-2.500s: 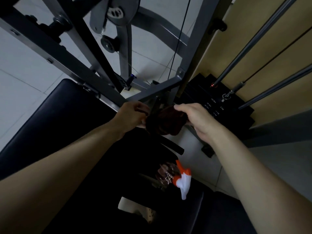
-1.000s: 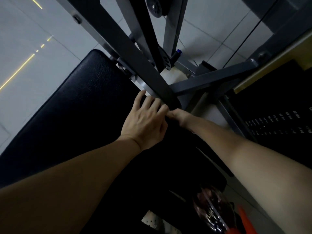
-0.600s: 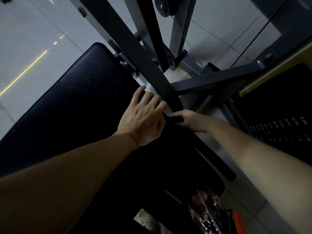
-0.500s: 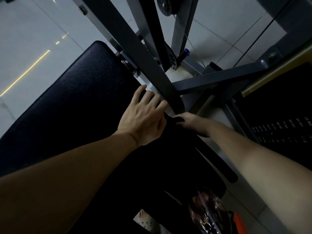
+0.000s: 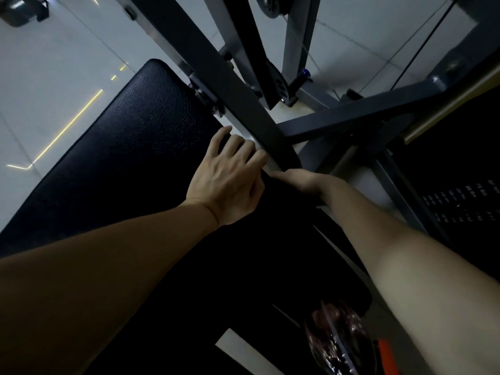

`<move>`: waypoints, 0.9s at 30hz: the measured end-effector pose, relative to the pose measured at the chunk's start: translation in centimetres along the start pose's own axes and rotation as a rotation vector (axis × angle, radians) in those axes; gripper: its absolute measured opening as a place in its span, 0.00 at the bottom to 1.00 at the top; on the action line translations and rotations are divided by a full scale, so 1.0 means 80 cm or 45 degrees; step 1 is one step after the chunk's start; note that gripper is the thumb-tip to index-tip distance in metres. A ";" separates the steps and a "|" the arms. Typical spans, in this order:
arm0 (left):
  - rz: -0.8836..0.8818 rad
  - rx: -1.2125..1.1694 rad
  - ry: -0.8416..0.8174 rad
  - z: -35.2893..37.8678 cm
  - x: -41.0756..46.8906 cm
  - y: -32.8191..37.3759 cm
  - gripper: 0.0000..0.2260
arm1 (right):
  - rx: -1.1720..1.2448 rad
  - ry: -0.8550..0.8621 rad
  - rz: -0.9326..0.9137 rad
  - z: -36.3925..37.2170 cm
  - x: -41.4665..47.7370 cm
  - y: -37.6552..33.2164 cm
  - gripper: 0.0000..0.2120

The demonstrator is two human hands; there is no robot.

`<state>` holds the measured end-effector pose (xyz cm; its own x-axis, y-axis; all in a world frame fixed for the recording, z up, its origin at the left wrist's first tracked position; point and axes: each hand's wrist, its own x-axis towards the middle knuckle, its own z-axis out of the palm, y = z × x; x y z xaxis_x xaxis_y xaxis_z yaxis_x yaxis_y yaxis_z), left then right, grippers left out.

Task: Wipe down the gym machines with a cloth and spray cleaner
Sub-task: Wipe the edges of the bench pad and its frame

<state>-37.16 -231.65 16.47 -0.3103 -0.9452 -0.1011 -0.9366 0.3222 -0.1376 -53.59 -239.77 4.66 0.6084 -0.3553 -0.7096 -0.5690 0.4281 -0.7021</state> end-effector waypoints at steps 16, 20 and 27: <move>0.006 -0.029 0.038 0.003 0.000 -0.001 0.11 | -0.193 0.150 -0.355 0.009 -0.010 0.047 0.07; 0.010 -0.046 0.042 0.004 0.000 -0.002 0.11 | -0.318 -0.001 -0.126 0.006 -0.004 -0.004 0.11; 0.004 -0.021 0.001 0.000 0.001 -0.001 0.11 | 0.127 0.018 0.175 -0.004 0.000 0.009 0.22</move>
<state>-37.08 -231.77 16.49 -0.3133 -0.9443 -0.1009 -0.9382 0.3242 -0.1208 -54.14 -239.73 4.17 0.5203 -0.2987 -0.8000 -0.5883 0.5537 -0.5894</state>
